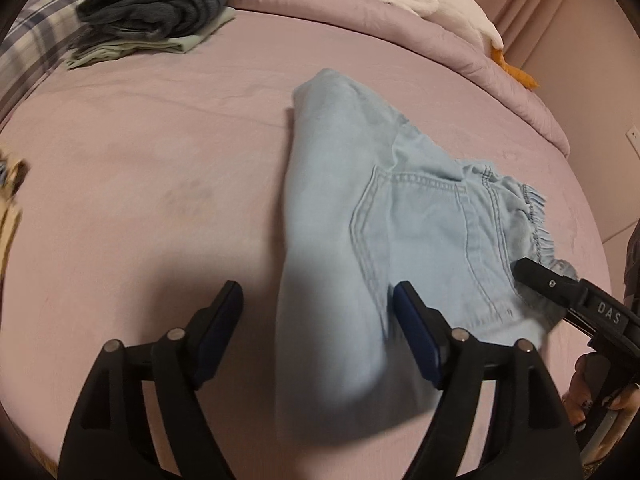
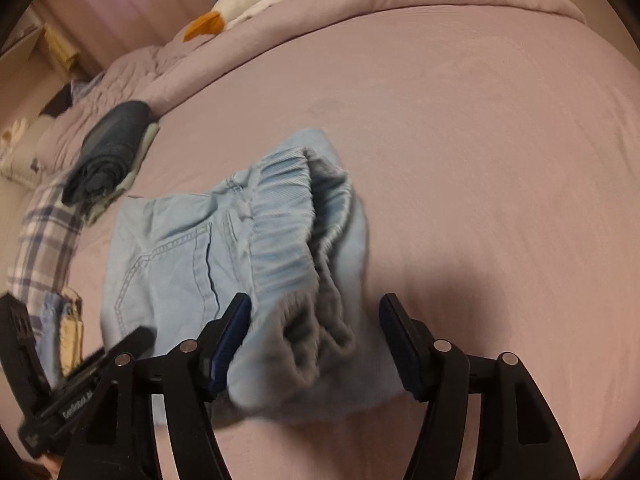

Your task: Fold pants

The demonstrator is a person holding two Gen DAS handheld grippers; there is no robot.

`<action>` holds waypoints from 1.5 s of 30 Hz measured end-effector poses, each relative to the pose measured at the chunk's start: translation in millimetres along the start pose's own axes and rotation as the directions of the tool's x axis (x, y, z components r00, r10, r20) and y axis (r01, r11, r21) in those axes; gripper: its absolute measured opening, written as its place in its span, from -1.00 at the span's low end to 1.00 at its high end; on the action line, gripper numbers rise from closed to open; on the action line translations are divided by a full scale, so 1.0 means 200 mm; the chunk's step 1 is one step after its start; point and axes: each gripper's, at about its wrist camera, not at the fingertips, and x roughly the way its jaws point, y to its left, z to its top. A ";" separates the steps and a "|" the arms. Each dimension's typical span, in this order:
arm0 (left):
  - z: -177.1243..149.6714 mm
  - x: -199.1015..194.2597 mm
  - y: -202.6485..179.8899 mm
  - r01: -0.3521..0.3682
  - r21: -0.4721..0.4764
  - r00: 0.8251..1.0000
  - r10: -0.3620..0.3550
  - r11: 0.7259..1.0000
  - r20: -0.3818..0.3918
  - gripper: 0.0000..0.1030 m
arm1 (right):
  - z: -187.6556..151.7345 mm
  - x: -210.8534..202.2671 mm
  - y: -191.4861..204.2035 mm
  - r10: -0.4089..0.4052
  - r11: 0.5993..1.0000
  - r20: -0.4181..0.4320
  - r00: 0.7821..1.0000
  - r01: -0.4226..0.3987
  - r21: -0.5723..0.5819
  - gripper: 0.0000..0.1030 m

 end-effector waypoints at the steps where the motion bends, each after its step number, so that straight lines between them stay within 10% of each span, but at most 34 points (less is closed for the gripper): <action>1: -0.01 -0.03 0.00 -0.002 -0.002 1.000 0.002 1.000 0.013 0.61 | -0.01 -0.03 0.01 -0.002 1.000 0.007 1.000 0.002 -0.005 0.27; 5: -0.04 -0.21 0.01 -0.010 -0.012 0.995 0.011 1.000 0.100 0.95 | -0.03 -0.14 0.06 -0.028 0.998 0.075 0.997 0.032 -0.050 0.27; 18: -0.11 -0.52 -0.06 -0.006 0.023 0.973 0.000 1.000 0.231 0.99 | -0.08 -0.41 0.21 -0.003 0.987 0.258 0.966 0.045 -0.155 0.51; 45: -0.17 -0.58 -0.12 0.025 0.054 0.963 -0.038 0.998 0.268 0.99 | -0.17 -0.47 0.23 -0.038 0.984 0.298 0.954 0.087 -0.153 0.52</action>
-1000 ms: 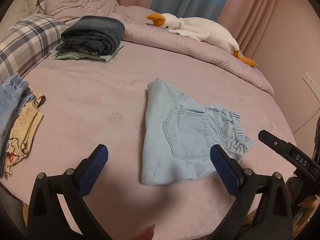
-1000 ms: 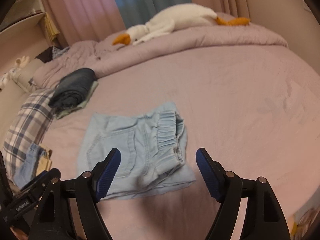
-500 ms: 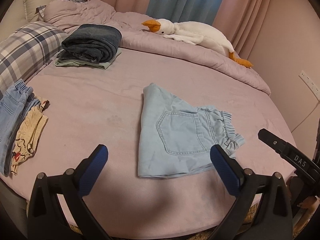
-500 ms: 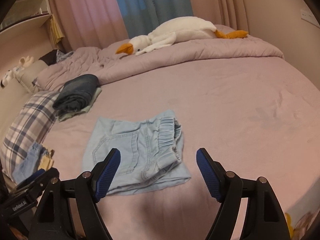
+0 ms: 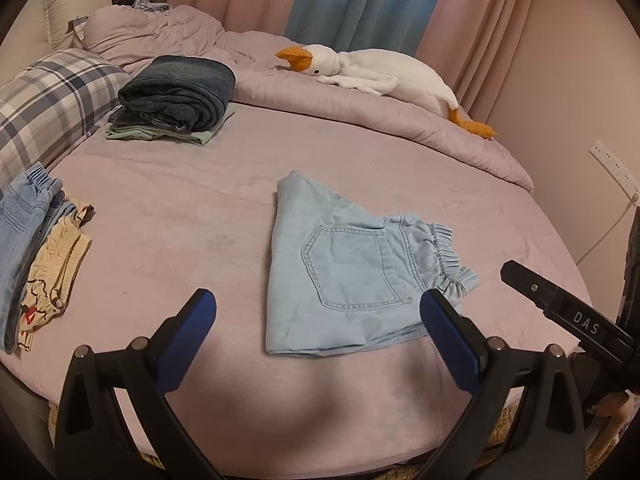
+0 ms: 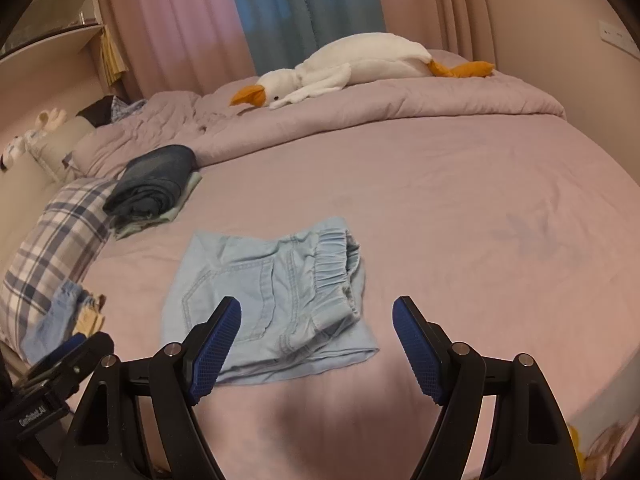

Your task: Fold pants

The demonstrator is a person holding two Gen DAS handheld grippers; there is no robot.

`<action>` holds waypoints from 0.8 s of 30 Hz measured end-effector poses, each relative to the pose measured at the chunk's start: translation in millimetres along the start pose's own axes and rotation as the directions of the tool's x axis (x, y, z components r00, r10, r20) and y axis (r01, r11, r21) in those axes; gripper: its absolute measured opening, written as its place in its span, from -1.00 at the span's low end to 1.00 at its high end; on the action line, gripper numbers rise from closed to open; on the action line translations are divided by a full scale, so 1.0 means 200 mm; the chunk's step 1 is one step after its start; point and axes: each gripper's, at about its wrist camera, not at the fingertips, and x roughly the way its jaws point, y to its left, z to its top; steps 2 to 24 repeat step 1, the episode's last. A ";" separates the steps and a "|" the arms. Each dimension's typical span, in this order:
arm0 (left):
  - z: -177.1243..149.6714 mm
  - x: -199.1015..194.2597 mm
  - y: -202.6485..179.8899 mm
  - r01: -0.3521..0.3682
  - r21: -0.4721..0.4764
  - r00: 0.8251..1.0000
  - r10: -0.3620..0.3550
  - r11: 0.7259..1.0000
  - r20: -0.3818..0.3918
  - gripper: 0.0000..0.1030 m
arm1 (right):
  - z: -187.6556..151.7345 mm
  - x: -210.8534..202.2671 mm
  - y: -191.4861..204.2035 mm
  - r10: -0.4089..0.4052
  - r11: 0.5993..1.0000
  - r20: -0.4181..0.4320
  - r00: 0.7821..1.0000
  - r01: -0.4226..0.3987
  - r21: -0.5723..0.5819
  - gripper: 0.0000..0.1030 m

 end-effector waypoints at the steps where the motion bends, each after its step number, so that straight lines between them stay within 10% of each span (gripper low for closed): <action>1: 0.00 0.00 0.00 -0.002 0.001 1.000 0.002 1.000 0.001 0.99 | 0.00 0.00 0.00 0.000 1.000 0.001 1.000 0.000 -0.001 0.52; 24: 0.00 0.00 0.00 -0.002 0.001 1.000 0.002 1.000 0.001 0.99 | 0.00 0.00 0.00 0.000 1.000 0.001 1.000 0.000 -0.001 0.52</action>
